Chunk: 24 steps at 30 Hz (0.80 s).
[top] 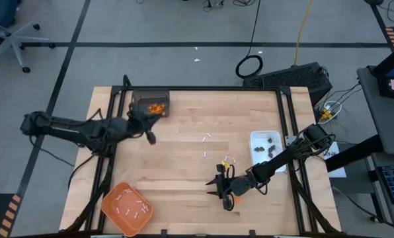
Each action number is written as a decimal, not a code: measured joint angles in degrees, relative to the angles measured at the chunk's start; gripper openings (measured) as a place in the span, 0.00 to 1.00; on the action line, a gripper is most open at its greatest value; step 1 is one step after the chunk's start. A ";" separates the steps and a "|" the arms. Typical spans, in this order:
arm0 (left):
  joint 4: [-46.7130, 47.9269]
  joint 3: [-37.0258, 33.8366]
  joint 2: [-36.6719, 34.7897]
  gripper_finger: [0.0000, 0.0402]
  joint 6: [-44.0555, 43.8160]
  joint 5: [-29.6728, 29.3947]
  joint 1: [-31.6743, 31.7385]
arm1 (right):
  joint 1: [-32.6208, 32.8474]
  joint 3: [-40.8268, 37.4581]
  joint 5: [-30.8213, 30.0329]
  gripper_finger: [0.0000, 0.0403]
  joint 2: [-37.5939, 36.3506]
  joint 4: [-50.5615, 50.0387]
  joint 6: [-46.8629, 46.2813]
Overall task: Sort Halloween decoration
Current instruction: Put the orange spider toy into the black bin
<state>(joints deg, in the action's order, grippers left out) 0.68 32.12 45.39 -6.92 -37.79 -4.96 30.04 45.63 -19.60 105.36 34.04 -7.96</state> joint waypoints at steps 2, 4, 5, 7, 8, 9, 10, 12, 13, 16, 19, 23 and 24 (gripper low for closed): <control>4.66 0.00 -0.71 0.00 -0.33 2.52 4.92 | -0.09 0.00 -0.23 0.34 0.00 -0.23 -0.16; 8.12 0.00 -0.73 0.00 -0.43 4.73 10.00 | -0.09 0.00 -0.26 0.34 0.00 -0.13 -0.16; 9.54 0.00 -0.60 0.00 -0.76 6.12 12.49 | -0.09 0.00 -0.26 0.34 0.00 -0.02 -0.14; 10.78 0.00 0.31 0.00 -1.35 9.29 17.54 | -0.09 0.00 -0.26 0.34 0.00 -0.02 -0.18; 11.49 0.00 0.87 0.00 -1.75 10.50 19.78 | -0.09 0.00 -0.26 0.34 0.00 0.02 -0.22; 12.24 0.00 1.59 0.00 -1.81 10.89 21.84 | -0.10 0.00 -0.26 0.34 0.00 0.10 -0.23; 12.55 0.00 2.42 0.00 -1.79 10.91 23.61 | -0.18 0.00 -0.26 0.34 0.00 0.23 -0.24; 12.77 0.00 4.42 0.00 -1.77 11.03 26.62 | -0.36 0.00 -0.27 0.34 0.00 0.30 -0.32; 12.98 0.00 5.45 0.00 -1.77 11.13 27.90 | -0.42 0.00 -0.32 0.34 0.00 0.41 -0.32; 12.75 0.00 9.06 0.00 -1.24 11.28 30.97 | -0.64 0.00 -0.32 0.34 0.00 1.07 -0.32; 12.73 0.00 12.78 0.00 -0.90 12.83 33.20 | -1.05 0.00 -0.32 0.34 0.00 1.49 -0.32; 12.76 0.00 16.95 0.00 -1.79 14.36 34.47 | -1.57 0.00 -2.35 0.34 0.00 1.51 -0.89; 12.79 0.00 17.68 0.00 -1.90 14.42 34.61 | -1.65 0.00 -3.96 0.34 0.00 1.51 -1.46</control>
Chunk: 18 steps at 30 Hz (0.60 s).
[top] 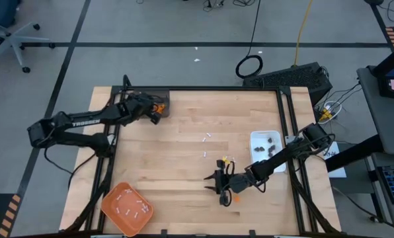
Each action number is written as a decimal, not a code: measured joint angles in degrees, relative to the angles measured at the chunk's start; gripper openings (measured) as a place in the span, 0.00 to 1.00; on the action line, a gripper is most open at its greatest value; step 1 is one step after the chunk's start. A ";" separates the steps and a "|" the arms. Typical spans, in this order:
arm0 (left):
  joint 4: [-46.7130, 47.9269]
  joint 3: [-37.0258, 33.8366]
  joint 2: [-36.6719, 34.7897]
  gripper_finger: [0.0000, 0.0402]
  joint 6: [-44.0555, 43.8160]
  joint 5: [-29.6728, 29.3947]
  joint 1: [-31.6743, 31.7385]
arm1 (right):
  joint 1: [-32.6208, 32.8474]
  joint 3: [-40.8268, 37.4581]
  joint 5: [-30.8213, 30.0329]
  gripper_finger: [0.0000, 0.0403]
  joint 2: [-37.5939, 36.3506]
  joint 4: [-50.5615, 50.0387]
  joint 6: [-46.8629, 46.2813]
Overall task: Sort Halloween decoration
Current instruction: Put the orange spider toy into the black bin, then put the white bone toy into the orange bin
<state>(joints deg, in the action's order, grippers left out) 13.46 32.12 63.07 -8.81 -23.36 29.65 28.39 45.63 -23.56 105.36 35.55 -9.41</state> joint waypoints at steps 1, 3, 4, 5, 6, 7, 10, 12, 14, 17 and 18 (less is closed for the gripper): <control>0.05 0.00 0.62 0.00 -0.62 0.01 0.02 | -0.12 0.00 -1.72 0.34 0.00 -0.02 -0.63; 0.01 0.00 1.46 0.00 -1.32 0.03 0.02 | -0.48 0.00 -3.73 0.34 0.00 -0.12 -2.17; 0.06 0.00 1.68 0.01 -1.33 0.03 0.00 | -0.71 0.00 -3.68 0.34 0.00 -0.18 -2.71; 0.02 0.00 1.84 0.02 -1.30 0.03 0.00 | -0.92 0.00 -3.66 0.34 0.00 -0.28 -3.36; 0.01 -0.02 1.92 0.05 -1.23 0.03 0.00 | -1.09 0.00 -3.63 0.34 0.00 -0.51 -4.22; 0.03 -0.02 1.94 0.08 -1.15 -0.03 0.02 | -1.27 0.00 -3.62 0.34 0.00 -0.82 -5.07; -0.52 -0.01 1.94 0.19 -1.18 -1.78 0.00 | -1.74 0.00 -3.43 0.34 0.00 -2.21 -7.46; -1.25 0.00 1.94 0.27 -1.22 -3.95 0.02 | -2.10 0.00 -3.43 0.34 0.00 -2.33 -8.31; -1.53 -0.02 1.92 0.33 -1.22 -5.91 0.00 | -2.35 0.00 -3.44 0.34 -0.01 -2.21 -9.26; -0.38 -0.02 1.20 0.40 -1.20 -5.70 -0.20 | -2.65 0.00 -3.45 0.34 -0.84 -3.73 -10.87; 0.22 -0.02 0.72 0.41 -1.47 -4.21 -0.60 | -2.79 0.02 -3.47 0.34 -1.51 -5.00 -11.56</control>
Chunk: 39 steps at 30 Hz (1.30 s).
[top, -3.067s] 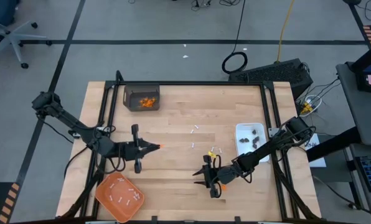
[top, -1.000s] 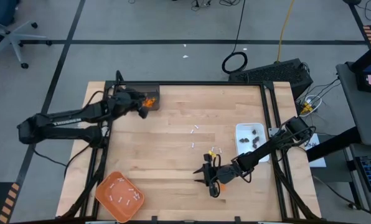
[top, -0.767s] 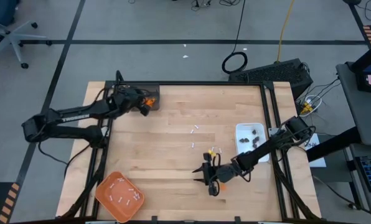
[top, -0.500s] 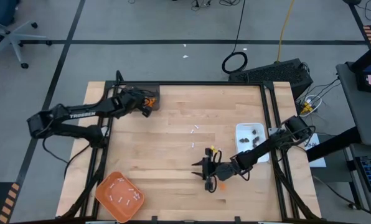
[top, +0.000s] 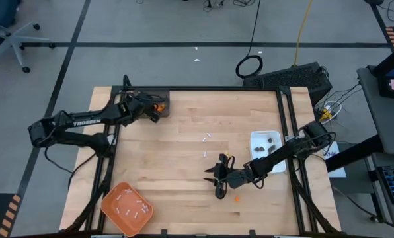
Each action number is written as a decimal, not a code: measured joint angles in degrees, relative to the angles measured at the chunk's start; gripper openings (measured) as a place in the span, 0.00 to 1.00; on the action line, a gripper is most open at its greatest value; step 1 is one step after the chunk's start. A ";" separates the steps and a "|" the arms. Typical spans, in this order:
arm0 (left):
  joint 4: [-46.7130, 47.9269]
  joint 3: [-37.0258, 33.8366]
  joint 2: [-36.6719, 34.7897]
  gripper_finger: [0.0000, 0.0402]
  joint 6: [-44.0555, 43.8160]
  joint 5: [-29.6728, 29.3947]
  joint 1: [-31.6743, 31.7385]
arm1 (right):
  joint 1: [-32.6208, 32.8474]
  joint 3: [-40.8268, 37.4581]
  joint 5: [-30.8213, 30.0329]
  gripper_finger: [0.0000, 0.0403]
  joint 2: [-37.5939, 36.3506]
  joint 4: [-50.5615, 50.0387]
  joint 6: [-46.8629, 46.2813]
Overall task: Sort Halloween decoration
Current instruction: Put the white bone toy into the orange bin
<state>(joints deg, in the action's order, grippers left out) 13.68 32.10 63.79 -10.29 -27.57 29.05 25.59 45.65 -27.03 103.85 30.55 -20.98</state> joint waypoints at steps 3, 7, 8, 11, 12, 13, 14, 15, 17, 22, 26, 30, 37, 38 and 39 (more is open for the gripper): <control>2.25 0.00 -1.89 0.42 -2.64 6.51 -2.87 | -0.65 0.00 -0.04 0.34 -2.89 -6.36 -1.77; 3.78 0.00 -4.91 0.42 -7.35 9.03 -10.89 | -3.48 0.05 -0.14 0.34 -9.64 -19.69 -2.95; 4.02 -0.02 -5.57 0.42 -8.57 8.54 -13.53 | -4.49 0.07 -0.20 0.34 -11.14 -23.42 -2.74; 2.59 -0.02 -5.89 0.42 -12.03 5.13 -21.61 | -8.02 0.05 0.20 0.34 -13.24 -31.29 -1.20; 2.66 -0.04 -5.84 0.42 -13.43 3.37 -24.29 | -9.20 0.01 1.47 0.34 -13.31 -32.04 -0.44; 2.27 -0.04 -5.67 0.42 -14.81 1.25 -26.84 | -10.37 0.00 3.24 0.34 -13.14 -31.61 0.34; 1.38 -0.04 -5.33 0.42 -16.22 -0.89 -29.44 | -11.32 0.02 5.08 0.34 -12.84 -30.60 1.07; 0.83 -0.02 -4.98 0.42 -17.47 -2.97 -31.97 | -12.02 0.03 6.22 0.34 -12.05 -29.10 1.87; 0.29 -0.04 -4.62 0.42 -19.08 -7.00 -36.62 | -12.97 0.03 7.78 0.34 -9.88 -25.24 3.63; -4.60 -0.04 -3.36 0.42 -19.42 -12.61 -45.93 | -14.00 0.05 10.76 0.34 -4.35 -15.49 6.77; -8.43 -0.04 -1.85 0.42 -19.38 -13.42 -50.54 | -14.04 0.03 10.75 0.34 -1.00 -11.19 9.96; -10.50 -0.04 0.14 0.42 -19.43 -15.20 -53.40 | -14.59 0.03 8.94 0.35 -0.67 -10.67 10.16; -15.34 -0.04 3.66 0.42 -19.36 -16.42 -55.09 | -16.09 0.03 9.22 0.44 -0.14 -10.47 12.56; -16.02 -0.04 4.17 0.42 -19.34 -16.44 -55.07 | -16.21 0.03 9.22 0.45 -0.07 -10.64 12.84; -16.60 -0.04 4.59 0.42 -19.36 -16.46 -55.07 | -16.32 0.03 9.20 0.46 0.17 -10.27 13.12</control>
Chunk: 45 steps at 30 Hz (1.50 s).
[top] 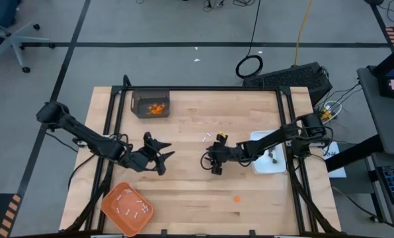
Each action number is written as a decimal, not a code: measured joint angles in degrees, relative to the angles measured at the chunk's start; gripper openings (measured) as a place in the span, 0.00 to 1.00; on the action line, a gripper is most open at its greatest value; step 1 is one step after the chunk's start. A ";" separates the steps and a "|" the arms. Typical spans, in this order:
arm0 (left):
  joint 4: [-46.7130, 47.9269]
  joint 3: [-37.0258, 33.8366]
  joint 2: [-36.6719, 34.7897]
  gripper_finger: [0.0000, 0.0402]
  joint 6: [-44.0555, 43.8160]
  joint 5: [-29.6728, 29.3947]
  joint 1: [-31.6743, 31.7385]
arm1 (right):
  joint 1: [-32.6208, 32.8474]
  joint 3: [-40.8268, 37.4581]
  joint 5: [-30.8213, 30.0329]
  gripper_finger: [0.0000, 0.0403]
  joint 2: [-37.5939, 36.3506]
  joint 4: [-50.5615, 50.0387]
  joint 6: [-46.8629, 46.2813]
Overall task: Sort Halloween decoration
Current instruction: Put the white bone toy into the orange bin
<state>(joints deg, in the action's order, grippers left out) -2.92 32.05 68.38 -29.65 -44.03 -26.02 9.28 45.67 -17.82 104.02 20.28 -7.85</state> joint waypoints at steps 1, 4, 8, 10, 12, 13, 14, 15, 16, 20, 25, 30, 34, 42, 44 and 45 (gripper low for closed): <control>-0.22 0.00 0.35 0.42 0.04 0.00 0.00 | -0.10 0.01 0.02 0.47 0.35 0.72 0.37; -0.45 0.00 1.29 0.42 0.02 0.02 0.00 | -0.35 0.00 0.42 0.48 1.65 1.47 1.07; -1.37 0.00 1.89 0.42 0.01 0.04 0.00 | -0.77 0.00 1.32 0.48 2.80 2.23 0.24; -1.35 0.00 1.95 0.42 0.03 0.04 0.00 | -0.82 0.00 1.38 0.48 3.23 2.49 0.14; -1.36 0.00 1.95 0.42 0.02 0.06 0.00 | -0.94 0.02 1.42 0.48 3.66 2.71 -0.27; -1.40 0.00 1.95 0.42 0.03 0.04 0.00 | -1.04 0.02 1.60 0.48 4.03 3.10 -0.58; -1.46 0.00 1.95 0.42 0.04 0.04 0.00 | -1.11 0.02 2.09 0.48 4.47 3.79 -0.84; -1.42 0.00 1.95 0.42 0.02 0.04 0.00 | -1.30 0.02 3.06 0.48 4.80 4.45 -1.01; -1.44 0.00 1.95 0.42 0.02 0.04 0.00 | -1.39 0.04 3.93 0.48 5.11 5.16 -1.26; -1.42 0.00 1.95 0.42 -0.02 0.08 0.00 | -1.40 0.04 5.14 0.48 5.11 5.61 -2.30; -1.32 0.00 1.95 0.42 0.00 0.41 0.00 | -0.65 0.04 7.27 0.44 5.06 5.50 -4.82; -1.20 0.00 1.95 0.42 0.00 0.45 0.00 | 1.05 0.07 8.54 0.37 5.03 5.50 -6.02; -1.20 0.00 1.95 0.42 -0.02 0.46 0.00 | 2.06 0.07 8.64 0.32 5.03 5.30 -5.81; -1.20 0.00 1.95 0.42 -0.05 1.26 0.00 | 2.08 0.07 8.87 0.21 5.00 4.97 -4.79; -1.18 0.00 1.95 0.42 -0.02 1.81 0.00 | 2.08 0.07 8.90 0.19 4.99 4.96 -4.75; -1.14 0.00 1.99 0.42 -0.02 1.81 -0.09 | 2.10 0.07 8.90 0.19 4.99 4.94 -4.74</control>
<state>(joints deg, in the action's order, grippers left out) -4.05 32.05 70.37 -29.67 -42.22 -26.11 11.38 45.74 -8.93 109.01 25.21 -12.59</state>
